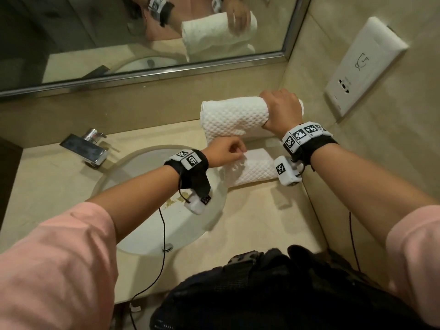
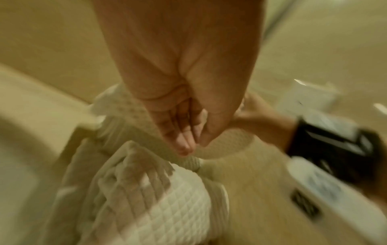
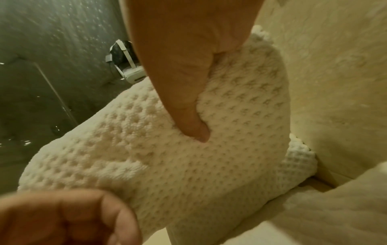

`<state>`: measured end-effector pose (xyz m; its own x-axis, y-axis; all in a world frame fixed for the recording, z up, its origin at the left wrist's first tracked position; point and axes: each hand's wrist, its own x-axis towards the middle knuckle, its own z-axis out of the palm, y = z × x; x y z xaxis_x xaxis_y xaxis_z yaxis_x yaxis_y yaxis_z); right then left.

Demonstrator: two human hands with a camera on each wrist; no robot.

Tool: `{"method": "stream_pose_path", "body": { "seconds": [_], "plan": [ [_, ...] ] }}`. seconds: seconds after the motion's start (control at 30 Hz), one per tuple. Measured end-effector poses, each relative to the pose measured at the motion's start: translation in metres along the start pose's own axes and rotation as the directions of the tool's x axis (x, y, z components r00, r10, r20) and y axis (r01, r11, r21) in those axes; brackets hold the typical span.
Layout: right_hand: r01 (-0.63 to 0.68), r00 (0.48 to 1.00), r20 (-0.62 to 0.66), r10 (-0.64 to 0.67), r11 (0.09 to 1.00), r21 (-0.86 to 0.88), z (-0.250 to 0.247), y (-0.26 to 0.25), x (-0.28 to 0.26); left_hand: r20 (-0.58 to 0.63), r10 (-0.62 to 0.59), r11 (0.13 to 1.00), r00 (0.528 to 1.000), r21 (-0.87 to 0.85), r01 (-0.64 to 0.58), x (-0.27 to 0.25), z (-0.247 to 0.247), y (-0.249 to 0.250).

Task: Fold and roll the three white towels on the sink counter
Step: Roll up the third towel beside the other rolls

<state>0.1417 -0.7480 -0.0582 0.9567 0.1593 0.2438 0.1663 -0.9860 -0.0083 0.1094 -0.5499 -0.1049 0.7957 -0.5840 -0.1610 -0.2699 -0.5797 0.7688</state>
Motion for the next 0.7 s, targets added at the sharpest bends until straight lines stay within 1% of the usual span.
{"method": "stream_pose_path", "body": {
  "seconds": [0.03, 0.07, 0.1, 0.17, 0.2, 0.23, 0.3, 0.33, 0.37, 0.4, 0.43, 0.47, 0.5, 0.53, 0.7],
  "plan": [
    [-0.006, 1.0, -0.007, 0.006, 1.0, -0.001, -0.002, 0.001, 0.001, 0.005, -0.135, 0.976, 0.991, -0.171, 0.134, -0.001, -0.001, -0.005],
    [-0.013, 1.0, -0.014, 0.013, 1.0, 0.001, -0.005, 0.001, 0.001, 0.033, -0.236, 0.902, 0.971, -0.364, 0.232, -0.002, -0.003, -0.008],
    [-0.02, 1.0, -0.018, 0.02, 1.0, 0.006, -0.006, 0.002, 0.001, 0.077, -0.303, 0.79, 0.95, -0.537, 0.295, -0.004, -0.004, -0.01],
    [-0.037, 0.999, -0.019, 0.038, 0.999, 0.015, -0.007, 0.002, 0.001, 0.16, -0.357, 0.565, 0.92, -0.748, 0.349, -0.009, -0.009, -0.011],
    [-0.049, 0.999, -0.021, 0.049, 0.999, 0.016, -0.007, 0.003, 0.0, 0.197, -0.368, 0.434, 0.909, -0.828, 0.355, -0.011, -0.012, -0.013],
    [-0.059, 0.998, -0.026, 0.059, 0.998, 0.019, -0.008, 0.003, -0.001, 0.232, -0.384, 0.272, 0.894, -0.897, 0.35, -0.013, -0.015, -0.015],
    [-0.067, 0.997, -0.046, 0.069, 0.997, 0.029, -0.01, 0.003, -0.004, 0.294, -0.41, -0.061, 0.864, -0.953, 0.295, -0.016, -0.021, -0.018],
    [-0.067, 0.996, -0.059, 0.069, 0.997, 0.033, -0.012, 0.003, -0.005, 0.302, -0.407, -0.194, 0.862, -0.951, 0.242, -0.017, -0.025, -0.021],
    [-0.066, 0.995, -0.076, 0.069, 0.997, 0.035, -0.015, 0.004, -0.007, 0.304, -0.395, -0.298, 0.867, -0.935, 0.192, -0.017, -0.029, -0.022],
    [-0.063, 0.993, -0.098, 0.067, 0.997, 0.037, -0.019, 0.004, -0.008, 0.305, -0.37, -0.371, 0.878, -0.915, 0.161, -0.017, -0.033, -0.023],
    [-0.061, 0.99, -0.121, 0.066, 0.997, 0.044, -0.023, 0.005, -0.01, 0.309, -0.34, -0.422, 0.888, -0.894, 0.149, -0.016, -0.036, -0.023],
    [-0.061, 0.987, -0.144, 0.068, 0.997, 0.052, -0.029, 0.005, -0.013, 0.304, -0.315, -0.45, 0.899, -0.882, 0.141, -0.015, -0.041, -0.021],
    [-0.064, 0.983, -0.167, 0.073, 0.996, 0.06, -0.034, 0.006, -0.016, 0.293, -0.308, -0.447, 0.905, -0.884, 0.134, -0.013, -0.045, -0.015],
    [-0.066, 0.979, -0.19, 0.078, 0.996, 0.067, -0.039, 0.006, -0.019, 0.275, -0.307, -0.423, 0.911, -0.897, 0.128, -0.012, -0.049, -0.008],
    [-0.092, 0.936, -0.335, 0.11, 0.993, 0.071, -0.061, 0.009, -0.047, 0.198, -0.26, -0.234, 0.945, -0.962, 0.137, -0.012, -0.059, 0.028]
  ]
}}
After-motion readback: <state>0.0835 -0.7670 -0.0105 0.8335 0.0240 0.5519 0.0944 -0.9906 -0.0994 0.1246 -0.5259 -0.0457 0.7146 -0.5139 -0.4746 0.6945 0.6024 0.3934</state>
